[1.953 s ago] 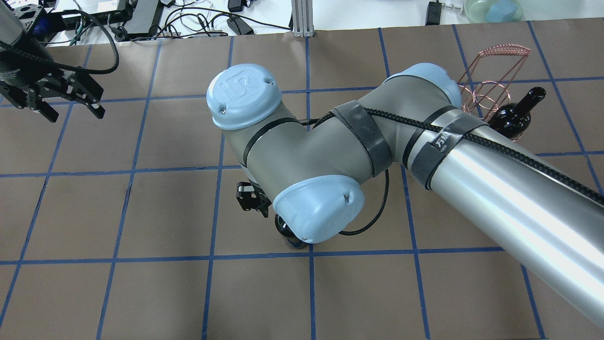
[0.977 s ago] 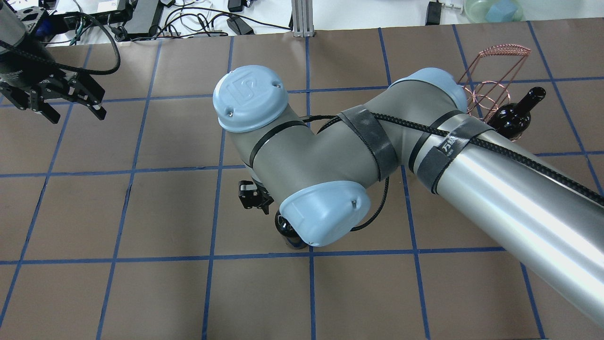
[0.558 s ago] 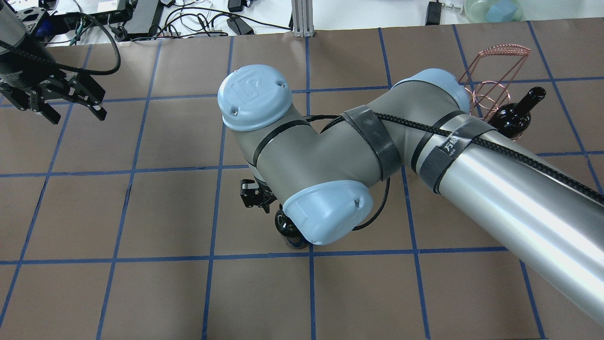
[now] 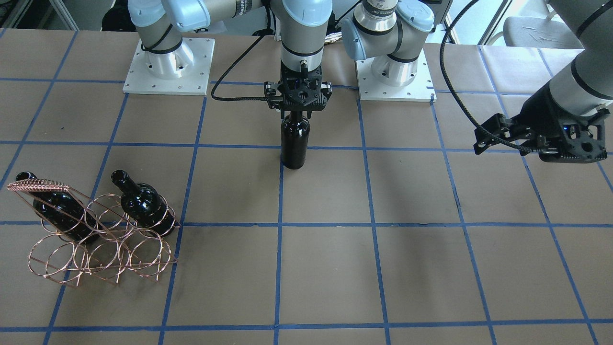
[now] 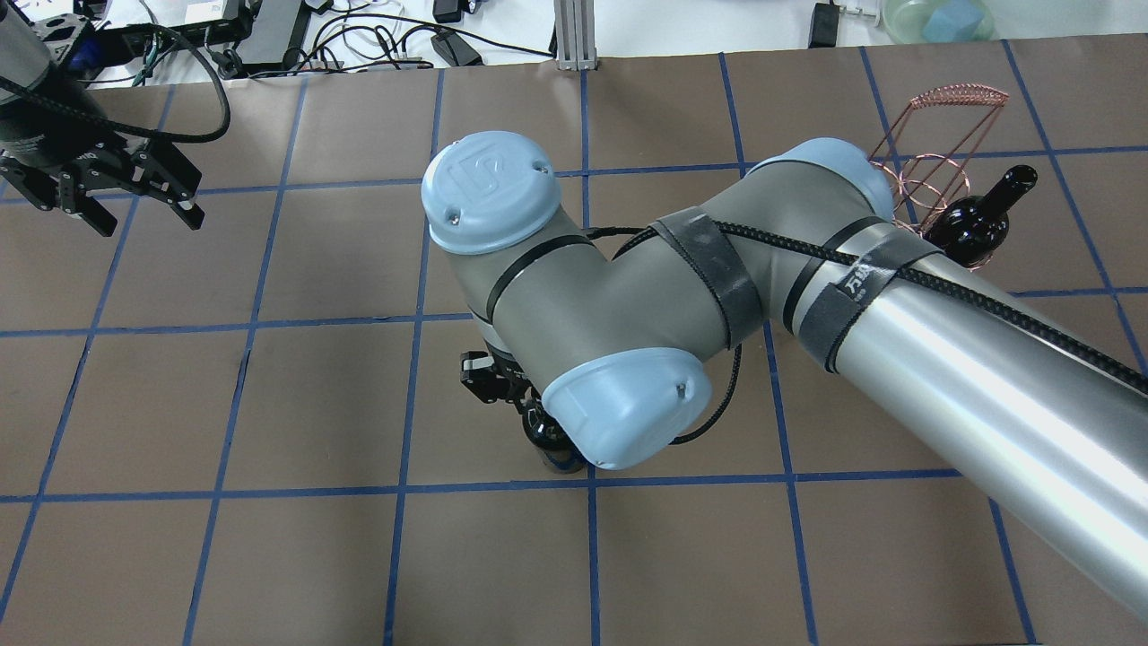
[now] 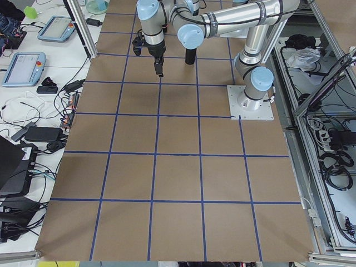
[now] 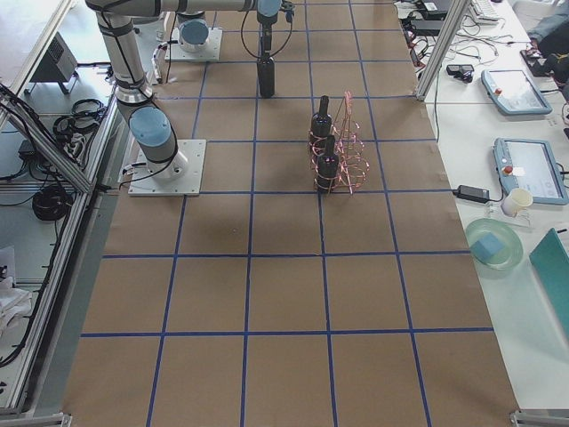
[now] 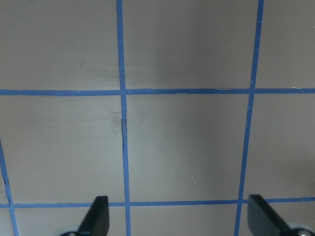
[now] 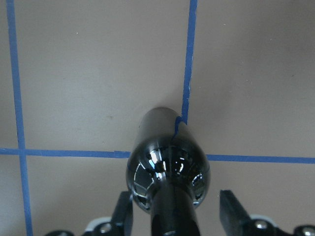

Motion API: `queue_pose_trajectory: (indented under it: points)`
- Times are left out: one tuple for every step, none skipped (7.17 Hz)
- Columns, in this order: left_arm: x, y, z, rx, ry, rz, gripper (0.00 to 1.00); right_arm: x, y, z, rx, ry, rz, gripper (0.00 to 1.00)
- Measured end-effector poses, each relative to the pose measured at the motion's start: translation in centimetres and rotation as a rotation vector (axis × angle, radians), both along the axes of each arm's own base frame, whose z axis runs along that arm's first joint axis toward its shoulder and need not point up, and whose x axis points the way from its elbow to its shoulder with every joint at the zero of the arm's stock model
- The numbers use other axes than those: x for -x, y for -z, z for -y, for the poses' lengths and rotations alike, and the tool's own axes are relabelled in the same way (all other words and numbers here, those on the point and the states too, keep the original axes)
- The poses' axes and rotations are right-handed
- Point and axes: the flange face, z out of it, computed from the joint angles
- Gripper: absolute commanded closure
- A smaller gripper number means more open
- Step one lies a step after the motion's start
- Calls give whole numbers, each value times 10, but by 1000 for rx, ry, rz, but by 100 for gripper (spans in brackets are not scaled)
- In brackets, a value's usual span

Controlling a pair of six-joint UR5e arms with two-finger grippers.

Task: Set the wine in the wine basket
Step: 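Close the right gripper around the neck of the standing bottle, then lift the bottle with the right gripper and carry it over the rack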

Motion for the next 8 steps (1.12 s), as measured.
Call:
queue_pose_trajectory:
  points:
    - [0,0,0,-2,0,-1,0,0,0,0,-4,0,4,53]
    - [0,1,0,-3,1,-1,0,-1,0,-1,-6,0,7,64]
    - [0,1,0,-3,1,-1,0,-1,0,-1,-7,1,10,86]
    - [0,0,0,-2,1,0,0,-1,0,0,-6,-1,12,100]
    - [0,0,0,-1,1,0,0,-1,-1,0,-5,-8,14,100]
    - [0,0,-1,-2,3,0,0,-1,-4,0,0,-13,18,100]
    - [0,0,-1,-3,9,0,0,0,-11,0,13,-13,25,100]
    - [0,0,-1,-3,12,-1,0,3,-22,2,31,-10,35,100]
